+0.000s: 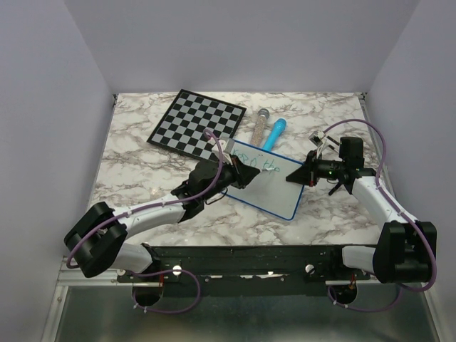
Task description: Write a sentence on the whiteboard
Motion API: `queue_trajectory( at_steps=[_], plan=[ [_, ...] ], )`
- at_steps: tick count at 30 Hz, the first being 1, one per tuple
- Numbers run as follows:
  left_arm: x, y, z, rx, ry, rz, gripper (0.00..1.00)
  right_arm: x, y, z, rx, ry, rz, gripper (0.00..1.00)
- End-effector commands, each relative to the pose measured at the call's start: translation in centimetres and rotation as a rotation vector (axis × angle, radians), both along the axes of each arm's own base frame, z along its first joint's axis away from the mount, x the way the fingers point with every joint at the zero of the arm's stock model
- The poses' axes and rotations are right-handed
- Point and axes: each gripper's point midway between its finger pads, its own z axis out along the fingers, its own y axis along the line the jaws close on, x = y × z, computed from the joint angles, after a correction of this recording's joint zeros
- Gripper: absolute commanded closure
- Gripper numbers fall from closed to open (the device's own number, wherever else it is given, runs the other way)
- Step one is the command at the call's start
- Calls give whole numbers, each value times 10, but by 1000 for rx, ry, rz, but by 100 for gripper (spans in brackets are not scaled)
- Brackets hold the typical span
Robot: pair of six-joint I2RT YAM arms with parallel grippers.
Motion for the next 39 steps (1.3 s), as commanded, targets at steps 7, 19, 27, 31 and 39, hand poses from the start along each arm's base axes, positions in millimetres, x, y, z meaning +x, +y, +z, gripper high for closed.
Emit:
queue_trajectory(
  at_steps=[7,19,27,31,39],
  plan=[
    [1,18,-24,53,37,53,100,4,3,17,6,-79,21,99],
    [-8,-6,-25,44,59,-73,100,4,3,19,9,-84,21,99],
    [-10,-15,-11,-9,37,-112,100,4,3,19,9,-84,21,99],
    [-14,-10,11,-68,-6,-109,100,4,3,19,8,-84,20,99],
    [-10,37,17,-43,-45,-13,100,5,2,18,5,-83,19,99]
  ],
)
